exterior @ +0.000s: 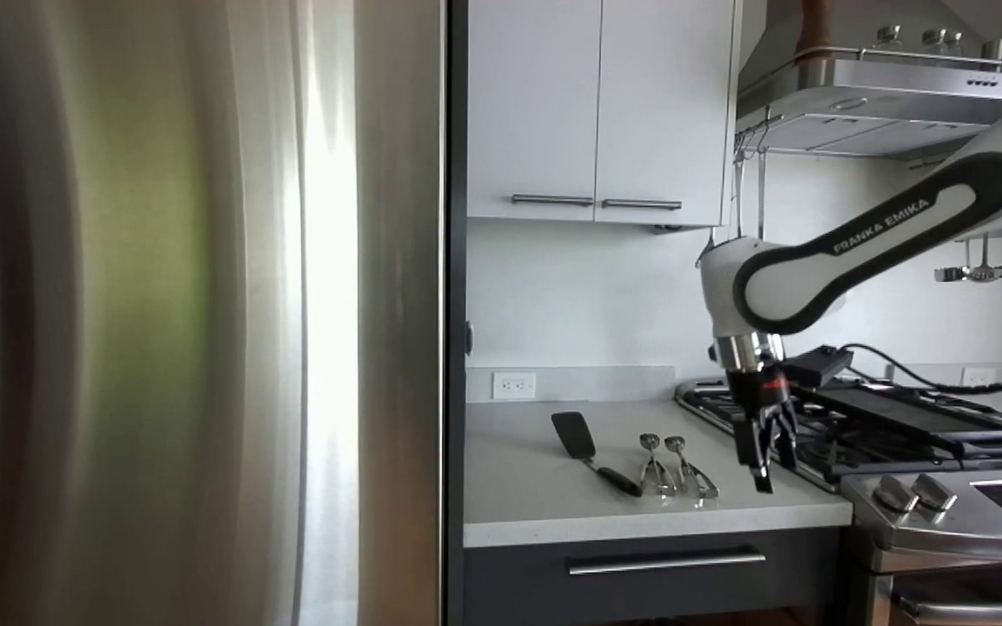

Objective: Pick up the silver pot from the open drawer and place it on the bottom left cooker on the hob of the stove

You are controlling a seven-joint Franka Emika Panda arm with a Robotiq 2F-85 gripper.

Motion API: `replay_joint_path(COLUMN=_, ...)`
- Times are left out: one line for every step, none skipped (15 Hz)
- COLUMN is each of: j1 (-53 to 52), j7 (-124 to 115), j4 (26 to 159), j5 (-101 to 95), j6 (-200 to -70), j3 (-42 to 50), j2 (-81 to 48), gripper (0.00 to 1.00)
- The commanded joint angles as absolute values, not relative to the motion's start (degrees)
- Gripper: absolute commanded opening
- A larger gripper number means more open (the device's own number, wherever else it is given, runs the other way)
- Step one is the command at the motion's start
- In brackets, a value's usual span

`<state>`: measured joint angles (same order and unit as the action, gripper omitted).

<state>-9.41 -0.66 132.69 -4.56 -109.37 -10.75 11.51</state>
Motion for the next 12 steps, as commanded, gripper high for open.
replay_joint_path(j1=-11.6, j7=-10.44, j4=135.94, j5=0.59, j6=-120.03, j3=-13.41, j2=5.88, gripper=1.0)
replay_joint_path(j1=-11.68, j7=-12.97, j4=136.57, j5=-0.21, j6=-124.34, j3=-13.95, j2=3.43, gripper=1.0)
replay_joint_path(j1=-11.59, j7=-13.79, j4=135.99, j5=-3.14, j6=-126.59, j3=-14.25, j2=0.09, gripper=1.0)
replay_joint_path(j1=-12.0, j7=-11.15, j4=136.12, j5=-1.68, j6=-122.48, j3=-13.86, j2=4.97, gripper=1.0)
replay_joint_path(j1=-12.12, j7=-12.1, j4=136.43, j5=-1.93, j6=-124.74, j3=-13.94, j2=2.87, gripper=1.0)
replay_joint_path(j1=-12.16, j7=-12.39, j4=136.38, j5=-2.03, j6=-125.84, j3=-13.84, j2=1.17, gripper=1.0)
replay_joint_path(j1=-12.14, j7=-12.41, j4=136.25, j5=-2.04, j6=-126.36, j3=-13.75, j2=0.13, gripper=1.0)
replay_joint_path(j1=-12.09, j7=-12.4, j4=136.1, j5=-2.03, j6=-126.49, j3=-13.71, j2=-0.33, gripper=1.0)
replay_joint_path(j1=-12.07, j7=-12.4, j4=135.95, j5=-2.03, j6=-126.49, j3=-13.7, j2=-0.37, gripper=1.0)
replay_joint_path(j1=-12.07, j7=-12.4, j4=135.78, j5=-2.03, j6=-126.49, j3=-13.7, j2=-0.32, gripper=1.0)
replay_joint_path(j1=-12.15, j7=-14.27, j4=134.58, j5=-4.74, j6=-125.72, j3=-13.74, j2=-2.36, gripper=1.0)
replay_joint_path(j1=-12.47, j7=-16.58, j4=133.94, j5=-7.01, j6=-126.21, j3=-13.99, j2=-3.85, gripper=1.0)
